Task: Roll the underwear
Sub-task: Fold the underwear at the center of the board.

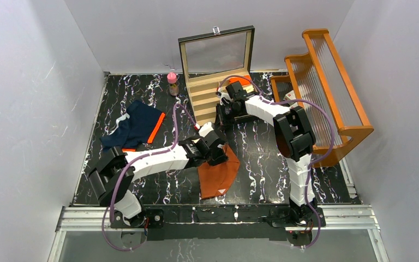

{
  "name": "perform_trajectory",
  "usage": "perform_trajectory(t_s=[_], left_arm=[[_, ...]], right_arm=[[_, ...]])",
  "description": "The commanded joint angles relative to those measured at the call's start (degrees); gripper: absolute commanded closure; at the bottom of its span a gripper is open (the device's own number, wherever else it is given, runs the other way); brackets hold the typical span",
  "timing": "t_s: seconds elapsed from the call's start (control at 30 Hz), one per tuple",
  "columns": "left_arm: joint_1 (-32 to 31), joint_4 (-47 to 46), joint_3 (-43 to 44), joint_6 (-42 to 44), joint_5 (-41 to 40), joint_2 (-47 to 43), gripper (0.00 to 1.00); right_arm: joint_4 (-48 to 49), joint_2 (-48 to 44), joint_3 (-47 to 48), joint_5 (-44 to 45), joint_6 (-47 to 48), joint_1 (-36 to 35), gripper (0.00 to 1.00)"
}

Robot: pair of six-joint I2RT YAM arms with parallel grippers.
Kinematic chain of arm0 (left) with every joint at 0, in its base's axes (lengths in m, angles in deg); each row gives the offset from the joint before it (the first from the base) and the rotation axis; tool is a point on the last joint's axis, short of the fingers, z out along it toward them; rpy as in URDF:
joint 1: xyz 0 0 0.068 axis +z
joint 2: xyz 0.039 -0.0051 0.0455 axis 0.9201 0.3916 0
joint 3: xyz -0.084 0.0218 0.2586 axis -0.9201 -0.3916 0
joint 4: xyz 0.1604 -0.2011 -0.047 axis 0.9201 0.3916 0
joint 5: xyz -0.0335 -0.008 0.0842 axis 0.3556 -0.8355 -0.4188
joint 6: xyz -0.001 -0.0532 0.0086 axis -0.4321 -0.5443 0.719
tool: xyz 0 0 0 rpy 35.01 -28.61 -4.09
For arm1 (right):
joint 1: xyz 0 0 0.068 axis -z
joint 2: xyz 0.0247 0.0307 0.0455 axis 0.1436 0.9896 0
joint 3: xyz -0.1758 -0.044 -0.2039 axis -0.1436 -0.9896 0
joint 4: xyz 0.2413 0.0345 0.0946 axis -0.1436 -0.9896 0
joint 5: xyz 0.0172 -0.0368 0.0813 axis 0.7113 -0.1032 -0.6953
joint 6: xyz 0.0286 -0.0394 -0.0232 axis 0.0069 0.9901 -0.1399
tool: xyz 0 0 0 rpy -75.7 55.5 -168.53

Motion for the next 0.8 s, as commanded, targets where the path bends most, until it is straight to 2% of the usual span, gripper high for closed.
perform_trajectory(t_s=[0.0, 0.07, 0.17, 0.2, 0.37, 0.5, 0.57, 0.63, 0.77], left_arm=[[-0.2, -3.2, 0.1, 0.1, 3.5, 0.3, 0.87], [-0.2, -4.6, -0.5, 0.8, 4.5, -0.4, 0.76], [-0.2, -2.6, -0.6, 2.9, 3.7, -2.9, 0.5], [-0.2, -1.3, -0.8, 3.6, 3.1, -4.2, 0.45], [-0.1, 7.9, -1.4, 8.6, -1.0, -12.3, 0.33], [1.8, 16.9, -2.0, 10.6, -6.2, -18.3, 0.25], [5.7, 19.4, -3.1, 12.9, -5.9, -20.3, 0.23], [11.9, 19.4, -4.4, 16.0, -2.2, -21.3, 0.23], [22.7, 15.4, -6.1, 21.5, 3.7, -19.8, 0.23]], right_arm=[[0.2, -0.9, 0.8, 3.7, 2.2, 0.3, 0.93], [-1.0, -1.5, 1.0, 5.1, 2.4, 0.3, 0.8], [-1.2, -4.0, 0.7, 7.3, 2.8, 0.4, 0.54], [-1.1, -5.1, 0.6, 8.2, 2.9, 0.4, 0.51], [-2.7, -11.2, -0.2, 13.4, 2.7, 0.6, 0.48], [-0.9, -17.6, -8.5, 15.6, -0.1, 0.7, 0.48], [1.7, -21.5, -15.3, 14.3, -1.2, 0.6, 0.48], [3.7, -24.8, -21.7, 13.0, -2.8, 0.7, 0.49], [6.3, -29.7, -31.9, 9.5, -5.3, 0.6, 0.53]])
